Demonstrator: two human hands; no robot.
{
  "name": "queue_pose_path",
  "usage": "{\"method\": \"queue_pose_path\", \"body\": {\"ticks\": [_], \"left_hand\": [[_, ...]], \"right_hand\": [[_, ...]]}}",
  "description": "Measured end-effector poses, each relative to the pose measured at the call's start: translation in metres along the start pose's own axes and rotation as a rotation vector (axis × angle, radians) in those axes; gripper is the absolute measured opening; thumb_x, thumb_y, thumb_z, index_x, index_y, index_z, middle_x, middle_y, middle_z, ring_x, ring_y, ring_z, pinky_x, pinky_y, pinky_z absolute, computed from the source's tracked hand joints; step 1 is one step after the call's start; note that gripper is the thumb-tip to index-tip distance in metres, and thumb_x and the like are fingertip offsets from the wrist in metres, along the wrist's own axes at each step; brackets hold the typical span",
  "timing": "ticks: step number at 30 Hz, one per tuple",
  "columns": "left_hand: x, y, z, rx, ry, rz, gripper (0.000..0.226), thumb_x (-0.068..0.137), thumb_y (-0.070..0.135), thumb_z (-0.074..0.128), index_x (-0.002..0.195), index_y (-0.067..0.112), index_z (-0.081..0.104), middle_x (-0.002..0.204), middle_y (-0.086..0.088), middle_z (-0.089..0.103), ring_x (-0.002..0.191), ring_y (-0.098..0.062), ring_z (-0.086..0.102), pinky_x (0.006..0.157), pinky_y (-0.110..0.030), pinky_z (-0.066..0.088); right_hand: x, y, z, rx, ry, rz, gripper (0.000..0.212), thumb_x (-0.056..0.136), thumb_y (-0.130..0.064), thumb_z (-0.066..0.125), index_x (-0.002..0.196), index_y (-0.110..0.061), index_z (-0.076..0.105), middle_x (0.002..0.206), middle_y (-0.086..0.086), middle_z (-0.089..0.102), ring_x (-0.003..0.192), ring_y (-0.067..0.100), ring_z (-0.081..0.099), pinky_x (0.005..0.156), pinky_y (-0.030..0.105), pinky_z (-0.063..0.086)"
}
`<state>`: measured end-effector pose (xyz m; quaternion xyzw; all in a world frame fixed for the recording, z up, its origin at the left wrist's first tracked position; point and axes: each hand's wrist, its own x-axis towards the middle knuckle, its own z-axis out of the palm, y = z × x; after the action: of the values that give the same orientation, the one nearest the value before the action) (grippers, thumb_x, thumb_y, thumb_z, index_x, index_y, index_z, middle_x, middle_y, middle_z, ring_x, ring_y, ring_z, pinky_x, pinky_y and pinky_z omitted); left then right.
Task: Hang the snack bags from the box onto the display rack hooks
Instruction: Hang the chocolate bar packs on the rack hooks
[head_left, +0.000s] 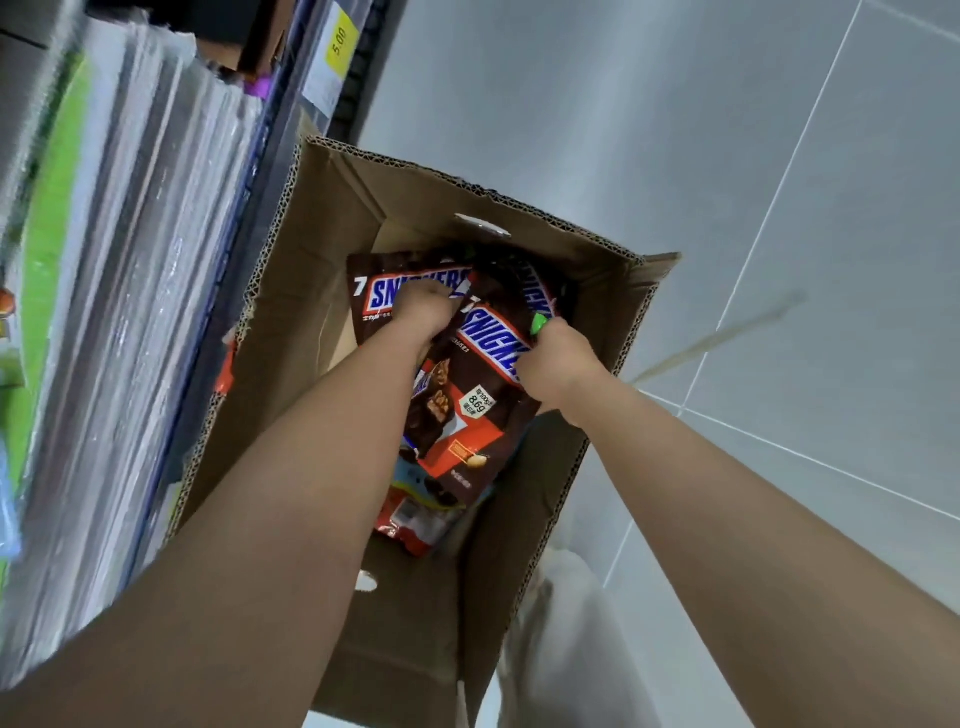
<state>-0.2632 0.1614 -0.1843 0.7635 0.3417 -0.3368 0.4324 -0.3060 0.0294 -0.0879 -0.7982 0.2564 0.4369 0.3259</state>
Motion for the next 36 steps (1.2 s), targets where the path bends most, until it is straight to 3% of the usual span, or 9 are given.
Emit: {"method": "queue_pose_path", "body": {"ticks": [2, 5, 12, 16, 23, 27, 31, 33, 36], "left_hand": [[-0.018, 0.000, -0.009, -0.035, 0.071, 0.084, 0.012, 0.088, 0.010, 0.057, 0.084, 0.021, 0.058, 0.100, -0.012, 0.061, 0.102, -0.028, 0.058, 0.091, -0.036, 0.047], [-0.043, -0.017, -0.033, -0.032, 0.108, 0.144, 0.029, 0.086, 0.009, 0.050, 0.065, 0.026, 0.042, 0.076, -0.004, 0.052, 0.081, -0.023, 0.053, 0.076, -0.039, 0.048], [-0.159, 0.012, -0.119, -0.070, 0.344, 0.208, 0.016, 0.092, 0.013, 0.050, 0.079, 0.019, 0.044, 0.083, -0.010, 0.056, 0.079, -0.023, 0.053, 0.070, -0.031, 0.039], [-0.212, 0.018, -0.178, -0.391, 0.347, 0.113, 0.028, 0.096, 0.012, 0.047, 0.070, 0.019, 0.043, 0.068, -0.004, 0.050, 0.061, -0.021, 0.047, 0.060, -0.028, 0.038], [-0.307, 0.034, -0.251, -0.936, 0.332, 0.032, 0.030, 0.101, 0.005, 0.032, 0.073, 0.013, 0.040, 0.066, -0.007, 0.043, 0.039, -0.007, 0.052, 0.041, -0.017, 0.044], [-0.355, 0.040, -0.280, -1.024, 0.339, 0.063, 0.037, 0.099, 0.000, 0.030, 0.064, 0.013, 0.035, 0.046, 0.000, 0.043, 0.031, -0.005, 0.046, 0.035, -0.013, 0.037], [-0.410, 0.037, -0.296, -1.121, 0.403, 0.045, 0.034, 0.096, -0.003, 0.028, 0.068, 0.008, 0.042, 0.048, 0.001, 0.054, 0.031, -0.005, 0.050, 0.033, -0.012, 0.037], [-0.441, 0.025, -0.302, -1.228, 0.382, 0.025, 0.032, 0.095, -0.002, 0.028, 0.078, 0.009, 0.052, 0.069, -0.007, 0.061, 0.039, -0.009, 0.059, 0.036, -0.018, 0.046], [-0.499, 0.011, -0.304, -1.364, 0.349, 0.014, 0.037, 0.095, -0.003, 0.024, 0.079, 0.007, 0.056, 0.060, -0.006, 0.068, 0.042, -0.012, 0.064, 0.038, -0.025, 0.051]], "right_hand": [[-0.010, 0.000, -0.003, -0.011, -0.020, -0.017, 0.048, 0.093, -0.010, 0.048, 0.136, 0.001, 0.030, 0.131, 0.018, 0.050, 0.118, 0.030, 0.053, 0.093, 0.036, 0.048], [-0.038, -0.004, -0.007, -0.031, -0.059, -0.075, 0.053, 0.091, -0.004, 0.043, 0.141, -0.003, 0.026, 0.129, 0.019, 0.053, 0.116, 0.033, 0.053, 0.095, 0.041, 0.048], [-0.131, -0.028, -0.025, 0.223, 0.054, -0.078, 0.036, 0.091, 0.000, 0.041, 0.126, -0.003, 0.051, 0.102, 0.009, 0.058, 0.091, 0.022, 0.054, 0.067, 0.027, 0.042], [-0.171, -0.063, -0.050, 0.207, 0.046, -0.087, 0.049, 0.082, 0.000, 0.038, 0.129, -0.009, 0.051, 0.110, 0.016, 0.064, 0.099, 0.032, 0.062, 0.087, 0.043, 0.052], [-0.262, -0.121, -0.080, 0.306, -0.003, -0.225, 0.015, 0.087, -0.005, 0.048, 0.094, -0.005, 0.062, 0.093, 0.018, 0.066, 0.089, 0.030, 0.063, 0.088, 0.055, 0.051], [-0.337, -0.143, -0.086, 0.434, -0.120, -0.382, 0.017, 0.093, 0.000, 0.047, 0.094, -0.010, 0.061, 0.076, 0.005, 0.064, 0.064, 0.017, 0.063, 0.063, 0.033, 0.057], [-0.396, -0.150, -0.094, 0.446, -0.180, -0.518, 0.019, 0.096, -0.011, 0.048, 0.086, -0.014, 0.063, 0.072, -0.001, 0.070, 0.064, 0.016, 0.066, 0.069, 0.037, 0.056], [-0.432, -0.147, -0.100, 0.435, -0.225, -0.560, 0.015, 0.098, -0.016, 0.047, 0.097, -0.012, 0.061, 0.075, 0.000, 0.069, 0.061, 0.012, 0.067, 0.066, 0.032, 0.057], [-0.479, -0.138, -0.105, 0.337, -0.277, -0.620, 0.020, 0.097, -0.023, 0.048, 0.108, -0.011, 0.060, 0.083, 0.003, 0.069, 0.068, 0.014, 0.068, 0.071, 0.034, 0.058]]}}
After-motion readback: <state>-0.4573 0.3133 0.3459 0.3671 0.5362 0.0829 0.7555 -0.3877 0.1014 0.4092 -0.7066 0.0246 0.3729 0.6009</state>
